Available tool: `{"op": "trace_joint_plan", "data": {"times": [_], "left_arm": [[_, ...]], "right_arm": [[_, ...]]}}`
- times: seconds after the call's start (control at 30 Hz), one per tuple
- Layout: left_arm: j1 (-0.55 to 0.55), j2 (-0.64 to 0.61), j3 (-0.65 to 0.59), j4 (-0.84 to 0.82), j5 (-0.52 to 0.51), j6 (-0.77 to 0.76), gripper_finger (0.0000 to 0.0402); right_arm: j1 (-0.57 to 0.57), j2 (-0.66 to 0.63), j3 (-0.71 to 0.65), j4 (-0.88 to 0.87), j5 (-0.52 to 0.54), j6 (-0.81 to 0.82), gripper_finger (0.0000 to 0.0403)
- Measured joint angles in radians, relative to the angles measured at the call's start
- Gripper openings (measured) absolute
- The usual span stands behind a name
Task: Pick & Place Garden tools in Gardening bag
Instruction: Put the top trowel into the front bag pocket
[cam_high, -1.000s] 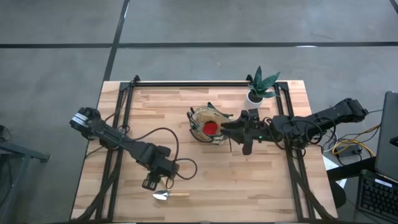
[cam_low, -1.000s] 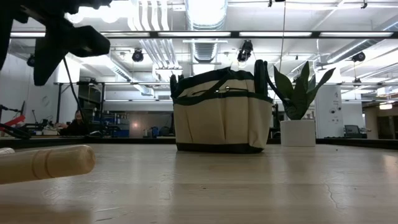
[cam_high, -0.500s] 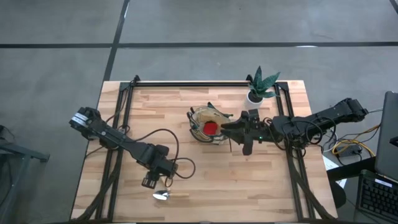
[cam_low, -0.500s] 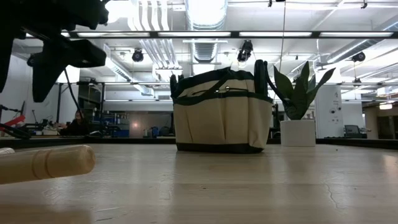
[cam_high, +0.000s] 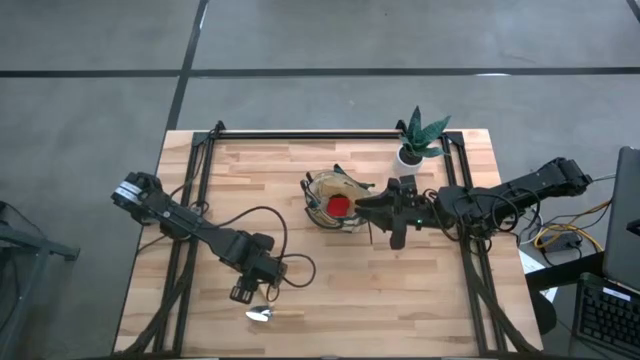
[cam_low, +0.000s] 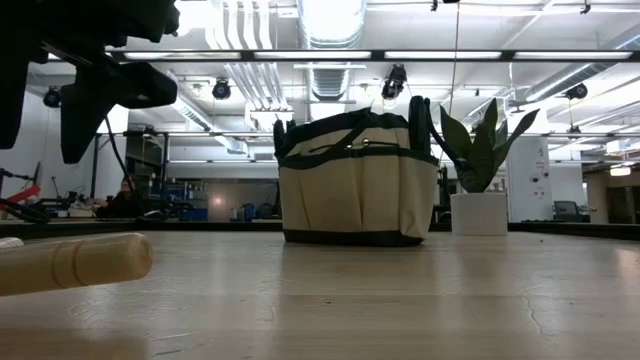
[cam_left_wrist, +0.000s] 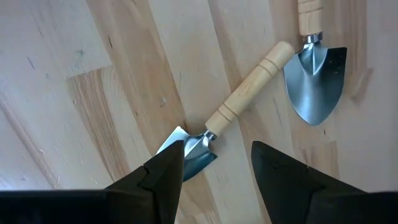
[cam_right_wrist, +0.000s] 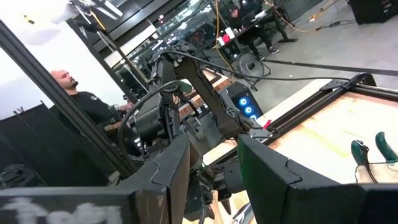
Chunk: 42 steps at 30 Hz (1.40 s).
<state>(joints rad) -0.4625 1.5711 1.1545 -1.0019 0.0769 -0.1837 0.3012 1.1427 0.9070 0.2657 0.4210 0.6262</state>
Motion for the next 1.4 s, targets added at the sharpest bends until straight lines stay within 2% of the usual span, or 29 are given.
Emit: {"op": "trace_joint_plan", "data": {"times": [0.87,1.4], "left_arm": [[-0.002,-0.001,-0.006,0.007,0.004,-0.017,0.0191],[-0.032,-0.001,-0.143,0.101,0.016,0.038,0.0191]], "right_arm": [[0.0,0.0,0.0,0.002,-0.002,0.015,0.0114],[0.0,0.0,0.0,0.001,-0.003,0.047,0.0107]]}}
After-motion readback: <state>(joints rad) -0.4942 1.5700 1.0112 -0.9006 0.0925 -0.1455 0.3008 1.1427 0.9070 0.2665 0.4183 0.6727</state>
